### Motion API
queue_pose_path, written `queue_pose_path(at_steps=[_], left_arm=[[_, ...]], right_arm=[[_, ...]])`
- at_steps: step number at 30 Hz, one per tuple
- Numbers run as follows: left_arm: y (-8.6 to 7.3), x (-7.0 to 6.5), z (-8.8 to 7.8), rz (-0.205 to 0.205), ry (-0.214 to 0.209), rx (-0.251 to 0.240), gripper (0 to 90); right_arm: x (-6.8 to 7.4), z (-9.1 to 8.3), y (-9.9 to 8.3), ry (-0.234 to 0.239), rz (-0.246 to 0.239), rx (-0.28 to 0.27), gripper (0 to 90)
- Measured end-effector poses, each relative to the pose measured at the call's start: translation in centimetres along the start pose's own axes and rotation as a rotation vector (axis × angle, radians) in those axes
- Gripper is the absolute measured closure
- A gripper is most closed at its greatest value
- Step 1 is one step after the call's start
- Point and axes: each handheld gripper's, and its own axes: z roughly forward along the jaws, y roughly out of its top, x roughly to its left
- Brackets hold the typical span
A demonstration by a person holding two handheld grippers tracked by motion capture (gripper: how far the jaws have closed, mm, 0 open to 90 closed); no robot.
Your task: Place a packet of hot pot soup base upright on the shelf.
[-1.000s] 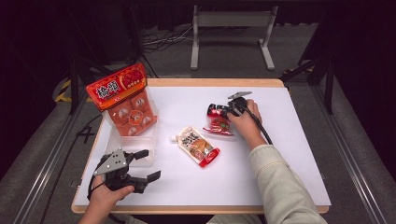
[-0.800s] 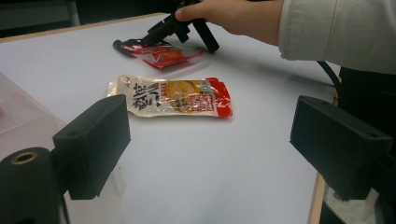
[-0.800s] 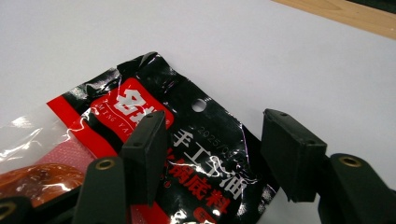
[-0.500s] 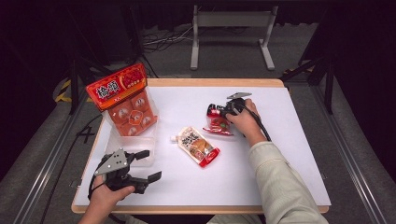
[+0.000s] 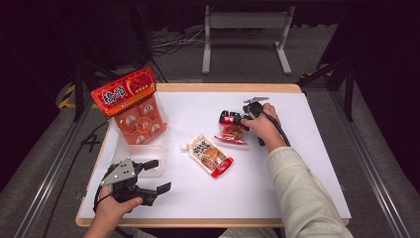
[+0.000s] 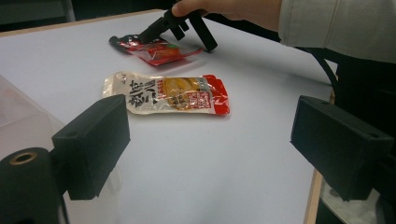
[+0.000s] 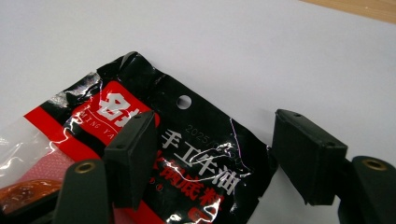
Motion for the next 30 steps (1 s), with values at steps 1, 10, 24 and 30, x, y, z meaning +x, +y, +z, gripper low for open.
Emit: queue_pose_path(at_steps=[1,10,24,30], left_arm=[[0.0,0.0,0.0,-0.002,-0.002,0.003,12.6],[0.2,0.0,0.0,0.004,-0.006,-0.004,12.6],[0.2,0.0,0.3,0.002,-0.010,0.001,12.6],[0.3,0.0,0.3,0.001,-0.014,-0.001,12.6]], right_arm=[[0.1,-0.1,0.0,-0.006,0.004,0.007,32.0],[0.3,-0.1,0.1,-0.027,0.038,0.021,37.3],[0.8,-0.9,0.7,0.038,-0.066,0.080,86.6],[0.2,-2.1,0.8,0.095,-0.036,0.011,88.2]])
